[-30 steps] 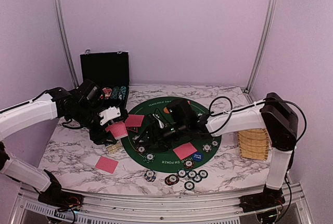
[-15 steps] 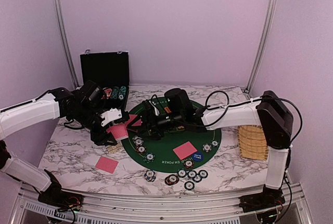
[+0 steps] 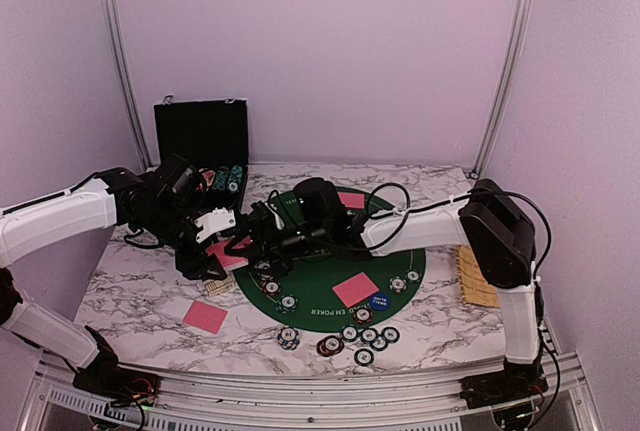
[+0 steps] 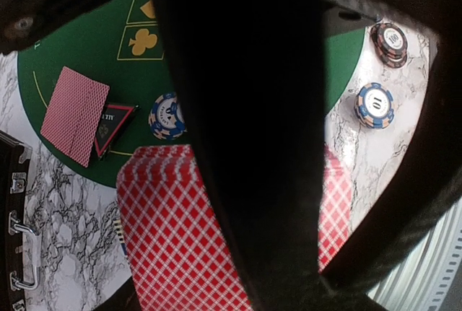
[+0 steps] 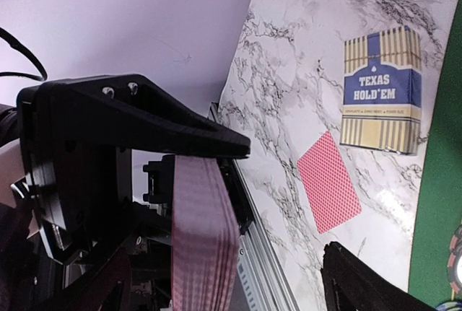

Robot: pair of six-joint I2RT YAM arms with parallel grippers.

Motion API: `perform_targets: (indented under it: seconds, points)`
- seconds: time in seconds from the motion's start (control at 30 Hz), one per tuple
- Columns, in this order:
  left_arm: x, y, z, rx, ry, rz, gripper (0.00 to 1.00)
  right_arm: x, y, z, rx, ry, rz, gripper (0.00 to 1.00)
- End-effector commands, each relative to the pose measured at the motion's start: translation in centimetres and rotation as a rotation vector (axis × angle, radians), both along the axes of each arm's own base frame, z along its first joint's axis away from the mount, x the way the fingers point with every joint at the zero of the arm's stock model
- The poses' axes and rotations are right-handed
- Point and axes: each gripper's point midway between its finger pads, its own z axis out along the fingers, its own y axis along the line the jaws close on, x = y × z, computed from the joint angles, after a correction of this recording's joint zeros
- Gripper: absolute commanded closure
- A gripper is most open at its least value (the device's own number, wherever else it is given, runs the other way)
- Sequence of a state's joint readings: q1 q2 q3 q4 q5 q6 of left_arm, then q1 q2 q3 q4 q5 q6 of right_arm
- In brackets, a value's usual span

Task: Distribute texas hold em gaming equipment

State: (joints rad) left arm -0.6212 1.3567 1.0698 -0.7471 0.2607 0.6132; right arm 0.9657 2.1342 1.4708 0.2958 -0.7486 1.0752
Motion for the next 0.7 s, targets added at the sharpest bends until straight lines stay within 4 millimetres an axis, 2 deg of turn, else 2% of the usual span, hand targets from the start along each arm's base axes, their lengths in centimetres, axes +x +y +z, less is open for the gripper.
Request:
perform_targets:
  seconds: [0.0, 0.17, 0.33, 0.57, 0.67]
  points:
    - [0.3, -0.9, 1.3, -0.032, -0.009, -0.018, 1.0, -0.6, 2.0, 1.7, 0.07, -0.008, 0.036, 0.11]
    - [0.2, -0.9, 1.2, -0.032, -0.009, -0.017, 1.0, -0.6, 3.4, 1.1, 0.076, 0.009, 0.048, 0.1]
    - [0.1, -0.8, 1.2, -0.031, -0.012, -0.017, 1.0, 0.1, 3.8, 0.4, 0.063, 0.02, 0.035, 0.1]
    - [0.0, -0.7, 1.3, -0.032, -0.012, -0.015, 1.0, 1.8, 1.9, -0.9, 0.014, 0.03, -0.02, 0.14]
    - [0.1, -0.8, 1.3, -0.034, -0.011, -0.016, 1.0, 2.2, 1.1, -1.1, 0.002, 0.034, -0.036, 0.2]
